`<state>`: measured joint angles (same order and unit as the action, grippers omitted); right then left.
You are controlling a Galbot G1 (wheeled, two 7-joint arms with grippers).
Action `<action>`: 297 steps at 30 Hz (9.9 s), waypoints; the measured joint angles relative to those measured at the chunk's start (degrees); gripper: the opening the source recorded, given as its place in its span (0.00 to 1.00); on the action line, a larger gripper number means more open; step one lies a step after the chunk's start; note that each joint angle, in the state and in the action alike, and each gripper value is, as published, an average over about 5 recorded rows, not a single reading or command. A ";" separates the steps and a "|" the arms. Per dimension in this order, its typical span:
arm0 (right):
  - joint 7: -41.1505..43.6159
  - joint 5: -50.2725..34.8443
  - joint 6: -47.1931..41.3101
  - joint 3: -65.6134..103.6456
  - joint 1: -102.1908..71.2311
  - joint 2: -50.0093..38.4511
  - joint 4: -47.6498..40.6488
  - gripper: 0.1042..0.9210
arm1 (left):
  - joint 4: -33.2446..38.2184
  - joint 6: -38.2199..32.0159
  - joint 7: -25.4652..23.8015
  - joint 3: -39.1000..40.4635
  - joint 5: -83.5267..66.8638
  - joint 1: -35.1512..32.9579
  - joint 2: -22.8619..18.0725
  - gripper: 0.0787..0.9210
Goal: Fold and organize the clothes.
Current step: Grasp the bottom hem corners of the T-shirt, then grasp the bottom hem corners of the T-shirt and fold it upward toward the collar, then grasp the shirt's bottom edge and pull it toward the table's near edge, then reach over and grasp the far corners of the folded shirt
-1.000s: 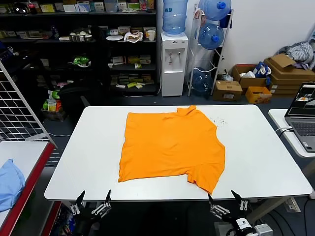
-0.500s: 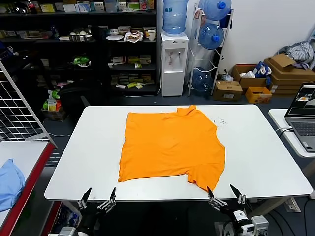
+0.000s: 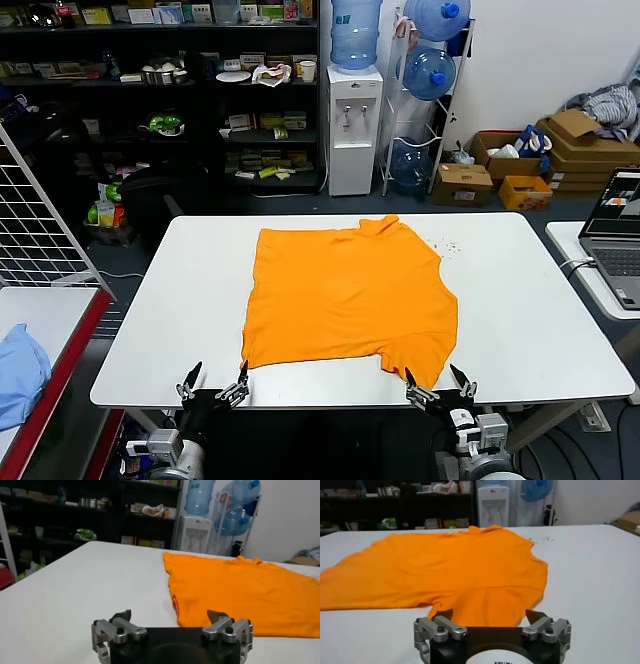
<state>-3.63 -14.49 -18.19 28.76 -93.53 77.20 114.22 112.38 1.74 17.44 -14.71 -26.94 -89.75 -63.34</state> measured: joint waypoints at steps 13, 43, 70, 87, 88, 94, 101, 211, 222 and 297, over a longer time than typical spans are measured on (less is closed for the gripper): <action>-1.68 0.79 -1.59 -0.79 1.39 0.80 -0.92 0.95 | -2.43 2.11 1.48 3.59 -0.45 3.42 -0.27 0.82; -2.91 -0.11 -0.37 -1.40 -1.19 -0.49 1.95 0.02 | -2.37 4.61 3.36 6.03 -3.55 4.04 0.43 0.02; -8.41 -8.28 1.89 0.09 -6.91 -7.48 10.99 0.02 | 12.24 3.38 8.13 3.37 -10.89 -4.40 7.63 0.02; -16.90 -22.81 -5.85 -6.65 17.08 -18.41 1.03 0.02 | 1.21 3.95 10.75 11.13 -17.40 16.22 9.36 0.02; -17.24 -23.51 -6.36 -7.18 18.33 -18.62 0.36 0.02 | 0.41 4.11 10.85 11.68 -17.54 17.41 9.34 0.02; -18.43 -26.26 -8.43 -9.94 24.67 -19.33 -3.18 0.02 | -3.92 5.15 11.42 14.59 -18.06 23.67 8.98 0.02; -18.70 -27.54 -9.85 -12.24 29.20 -19.39 -6.16 0.04 | -7.76 5.78 11.81 16.84 -18.38 28.74 8.52 0.02; -9.14 -28.32 -9.00 7.29 -3.95 -22.17 4.02 0.06 | 9.67 9.11 12.37 10.20 -19.22 3.49 16.17 0.02; -8.31 -27.19 -8.96 10.22 -4.36 -24.02 7.72 0.45 | 13.90 9.90 13.35 7.55 -20.71 2.00 18.45 0.36; -13.89 -36.05 -23.27 -22.92 61.96 -9.98 -43.73 0.02 | -35.79 17.27 -3.86 29.52 -33.52 56.09 6.51 0.10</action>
<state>-17.51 -50.54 -41.45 5.84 -31.58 67.21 70.48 76.60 19.01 13.58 14.81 -60.46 -33.66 -56.83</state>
